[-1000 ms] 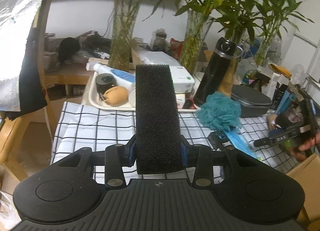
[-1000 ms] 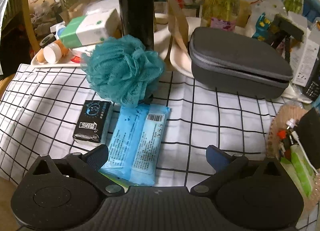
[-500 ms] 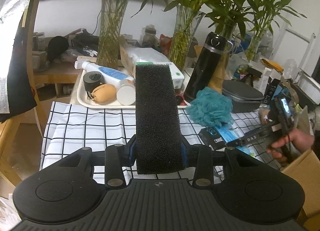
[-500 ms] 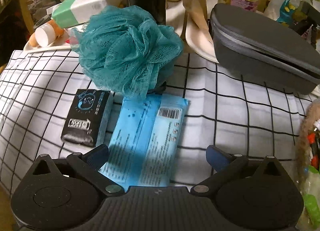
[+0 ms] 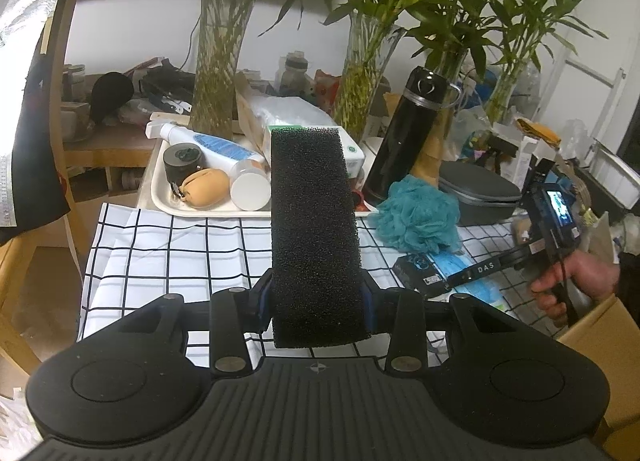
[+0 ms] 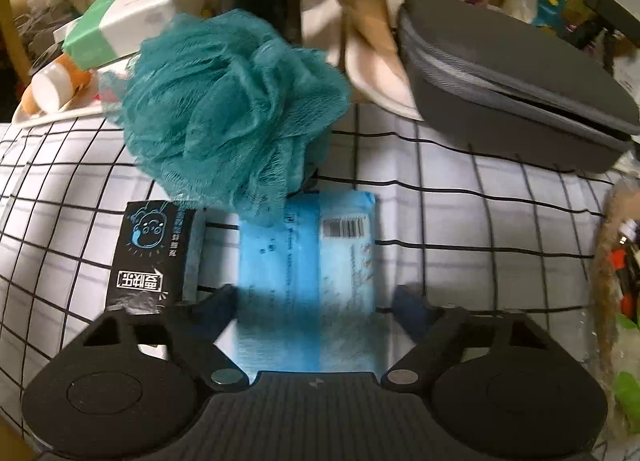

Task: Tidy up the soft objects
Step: 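Grasp the blue wet-wipes packet with the right tool, then lift the blue packet with the right tool while the left tool holds the sponge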

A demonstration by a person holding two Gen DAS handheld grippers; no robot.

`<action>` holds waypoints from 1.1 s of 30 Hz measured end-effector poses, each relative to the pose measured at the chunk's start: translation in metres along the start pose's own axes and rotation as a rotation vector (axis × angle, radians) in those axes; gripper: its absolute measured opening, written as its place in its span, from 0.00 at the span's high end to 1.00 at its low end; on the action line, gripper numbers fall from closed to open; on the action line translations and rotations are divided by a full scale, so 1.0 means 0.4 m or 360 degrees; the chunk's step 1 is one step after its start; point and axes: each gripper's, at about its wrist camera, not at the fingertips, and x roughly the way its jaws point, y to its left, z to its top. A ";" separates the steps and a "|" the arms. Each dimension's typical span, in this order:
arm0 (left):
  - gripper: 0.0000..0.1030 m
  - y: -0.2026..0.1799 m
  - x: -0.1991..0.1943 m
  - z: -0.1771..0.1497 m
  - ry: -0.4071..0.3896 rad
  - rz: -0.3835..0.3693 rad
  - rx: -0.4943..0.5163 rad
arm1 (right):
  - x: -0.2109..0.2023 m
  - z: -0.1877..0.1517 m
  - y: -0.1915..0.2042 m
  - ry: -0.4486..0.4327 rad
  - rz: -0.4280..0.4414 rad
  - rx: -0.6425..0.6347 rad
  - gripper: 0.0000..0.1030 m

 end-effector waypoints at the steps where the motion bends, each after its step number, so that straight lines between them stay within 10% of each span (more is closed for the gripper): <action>1: 0.61 0.001 -0.001 0.000 -0.0002 -0.0001 -0.0001 | -0.004 0.001 -0.005 0.0002 -0.0008 0.0015 0.31; 33: 0.61 -0.052 -0.033 0.019 -0.0131 0.0021 0.0016 | -0.296 -0.082 -0.161 -0.0288 -0.0067 0.0176 0.39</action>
